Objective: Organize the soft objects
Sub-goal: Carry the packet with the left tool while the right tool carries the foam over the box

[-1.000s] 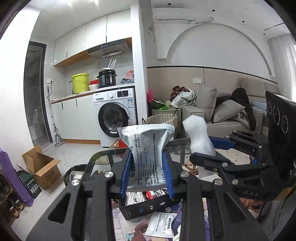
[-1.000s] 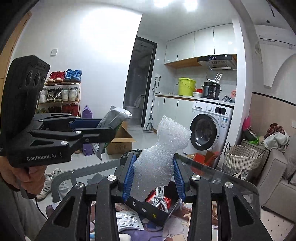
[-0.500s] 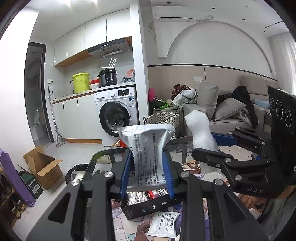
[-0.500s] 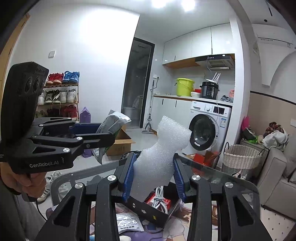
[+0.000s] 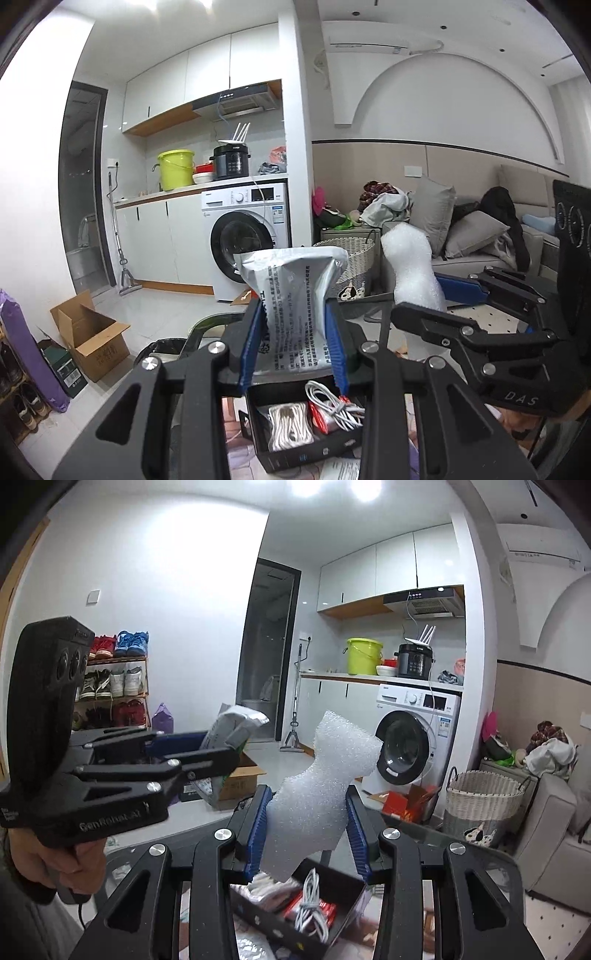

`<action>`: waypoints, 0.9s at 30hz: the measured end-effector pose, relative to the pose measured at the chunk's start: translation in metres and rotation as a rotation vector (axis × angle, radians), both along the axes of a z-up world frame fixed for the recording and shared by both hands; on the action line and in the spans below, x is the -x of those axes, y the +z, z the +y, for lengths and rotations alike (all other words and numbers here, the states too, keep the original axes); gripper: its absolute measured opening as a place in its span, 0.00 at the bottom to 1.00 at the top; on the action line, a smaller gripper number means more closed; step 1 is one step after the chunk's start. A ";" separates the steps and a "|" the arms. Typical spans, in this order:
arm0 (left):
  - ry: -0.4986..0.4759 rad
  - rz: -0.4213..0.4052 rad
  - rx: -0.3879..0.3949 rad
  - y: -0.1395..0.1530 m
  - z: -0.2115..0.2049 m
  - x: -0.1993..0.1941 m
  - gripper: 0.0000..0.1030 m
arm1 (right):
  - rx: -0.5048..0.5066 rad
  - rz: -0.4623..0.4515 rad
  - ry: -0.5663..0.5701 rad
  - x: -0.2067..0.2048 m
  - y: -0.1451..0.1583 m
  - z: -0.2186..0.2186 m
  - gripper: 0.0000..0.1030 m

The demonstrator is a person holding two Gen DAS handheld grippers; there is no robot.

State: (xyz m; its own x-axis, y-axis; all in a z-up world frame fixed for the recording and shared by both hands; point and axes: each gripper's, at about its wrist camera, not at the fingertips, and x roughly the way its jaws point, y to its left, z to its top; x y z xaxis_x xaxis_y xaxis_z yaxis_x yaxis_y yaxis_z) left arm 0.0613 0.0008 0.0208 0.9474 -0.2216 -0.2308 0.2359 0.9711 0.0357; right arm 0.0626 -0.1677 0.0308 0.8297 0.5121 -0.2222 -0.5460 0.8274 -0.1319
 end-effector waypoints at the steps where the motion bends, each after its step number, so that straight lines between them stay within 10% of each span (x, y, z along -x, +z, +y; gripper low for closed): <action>1: 0.005 0.001 0.002 0.000 0.000 -0.003 0.31 | -0.005 -0.001 -0.004 -0.004 0.001 0.002 0.38; 27: 0.037 0.259 0.027 -0.031 0.003 -0.070 0.32 | 0.070 0.274 -0.075 -0.114 -0.042 0.030 0.38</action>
